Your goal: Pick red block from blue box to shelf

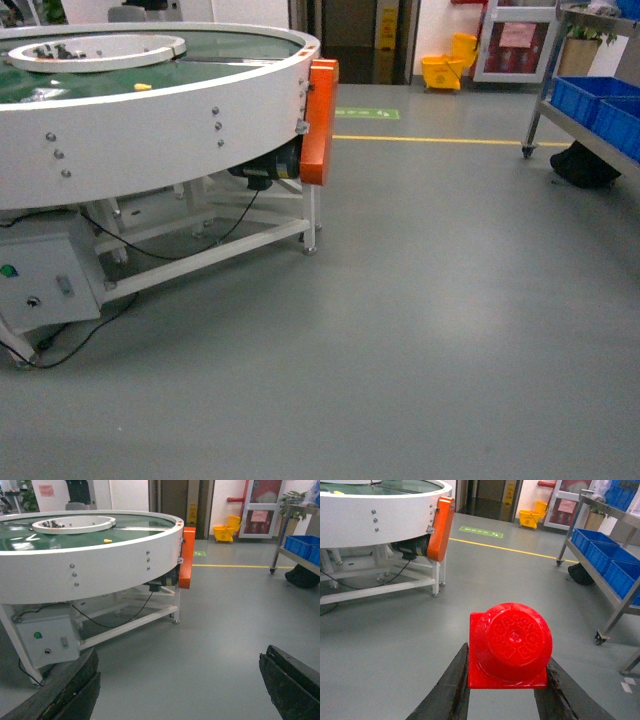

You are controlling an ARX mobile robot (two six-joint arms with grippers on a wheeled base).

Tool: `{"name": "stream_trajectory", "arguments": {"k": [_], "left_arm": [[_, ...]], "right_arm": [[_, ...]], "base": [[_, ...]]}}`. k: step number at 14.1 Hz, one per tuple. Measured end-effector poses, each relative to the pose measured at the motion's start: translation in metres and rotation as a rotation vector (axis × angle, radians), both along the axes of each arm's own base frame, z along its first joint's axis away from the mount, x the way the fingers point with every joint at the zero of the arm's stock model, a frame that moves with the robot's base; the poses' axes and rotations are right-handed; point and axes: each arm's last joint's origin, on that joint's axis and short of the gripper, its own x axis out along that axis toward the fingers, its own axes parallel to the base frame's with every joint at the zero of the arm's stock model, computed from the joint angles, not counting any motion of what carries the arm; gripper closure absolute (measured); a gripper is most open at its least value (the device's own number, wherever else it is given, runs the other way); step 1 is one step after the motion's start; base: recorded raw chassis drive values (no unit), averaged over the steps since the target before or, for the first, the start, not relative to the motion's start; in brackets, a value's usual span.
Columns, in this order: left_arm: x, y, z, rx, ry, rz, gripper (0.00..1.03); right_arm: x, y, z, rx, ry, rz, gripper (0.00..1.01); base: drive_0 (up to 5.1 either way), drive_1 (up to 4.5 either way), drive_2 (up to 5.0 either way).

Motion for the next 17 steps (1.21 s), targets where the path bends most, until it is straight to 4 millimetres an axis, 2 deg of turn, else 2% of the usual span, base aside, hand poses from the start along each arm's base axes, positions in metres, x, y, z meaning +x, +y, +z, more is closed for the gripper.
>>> {"name": "stream_trajectory", "arguments": {"k": [12,17], "left_arm": [[0.0000,0.0000,-0.0004,0.000,0.004,0.000,0.05],[0.0000,0.0000,-0.0003,0.000,0.003,0.000,0.05]], "right_arm": [[0.0000,0.0000,0.0000,0.000,0.000,0.000,0.73],[0.0001,0.0000,-0.0003,0.000,0.003,0.000,0.73]], "base": [[0.0,4.20,-4.3],[0.0,0.62,-0.7]]}}
